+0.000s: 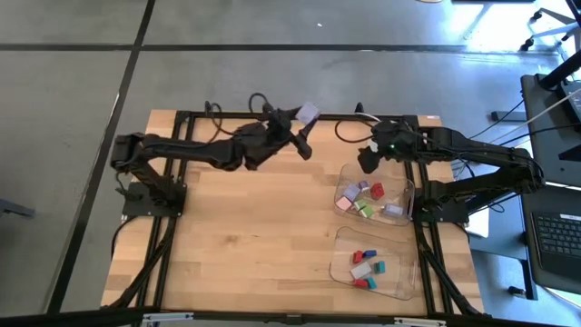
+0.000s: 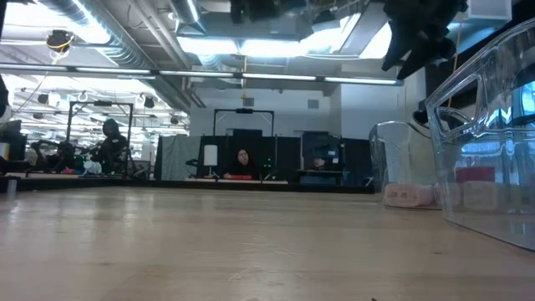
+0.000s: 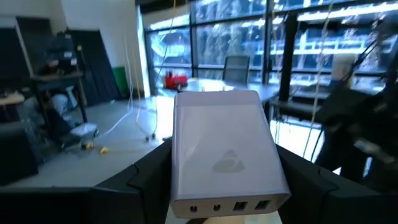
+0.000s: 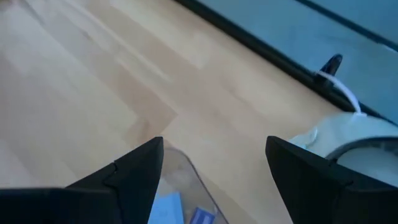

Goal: Pick & Place Office items
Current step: Put the blue charger adapter into the top transparent bin

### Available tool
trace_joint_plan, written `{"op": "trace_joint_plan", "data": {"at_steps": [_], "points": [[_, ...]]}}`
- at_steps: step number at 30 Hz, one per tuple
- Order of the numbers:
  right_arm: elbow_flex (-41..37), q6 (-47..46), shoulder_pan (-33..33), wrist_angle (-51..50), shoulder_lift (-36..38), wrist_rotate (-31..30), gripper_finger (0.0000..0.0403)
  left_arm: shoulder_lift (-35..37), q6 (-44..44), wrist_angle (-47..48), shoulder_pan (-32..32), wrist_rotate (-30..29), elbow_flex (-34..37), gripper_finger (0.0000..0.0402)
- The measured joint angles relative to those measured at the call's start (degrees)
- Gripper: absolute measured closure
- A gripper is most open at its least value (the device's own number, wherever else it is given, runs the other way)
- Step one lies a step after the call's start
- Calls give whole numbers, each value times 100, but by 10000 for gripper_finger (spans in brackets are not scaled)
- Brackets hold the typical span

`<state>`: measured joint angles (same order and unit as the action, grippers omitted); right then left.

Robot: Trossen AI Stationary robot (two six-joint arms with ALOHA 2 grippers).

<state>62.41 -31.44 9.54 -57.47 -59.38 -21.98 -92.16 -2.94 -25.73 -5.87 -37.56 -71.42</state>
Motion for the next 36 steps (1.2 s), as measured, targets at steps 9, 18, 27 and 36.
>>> {"op": "trace_joint_plan", "data": {"at_steps": [9,18,27,36], "points": [[0,37,0,878,-1,-116,117,245,-942,-850,240,180,0,190],[0,8,0,1511,-1,-112,117,245,-1899,-1007,284,688,0,189],[0,-151,0,2232,-1,-31,117,245,-3037,-564,278,-53,0,188],[2,-236,12,3395,-172,847,117,243,-2127,369,117,367,0,186]]}}
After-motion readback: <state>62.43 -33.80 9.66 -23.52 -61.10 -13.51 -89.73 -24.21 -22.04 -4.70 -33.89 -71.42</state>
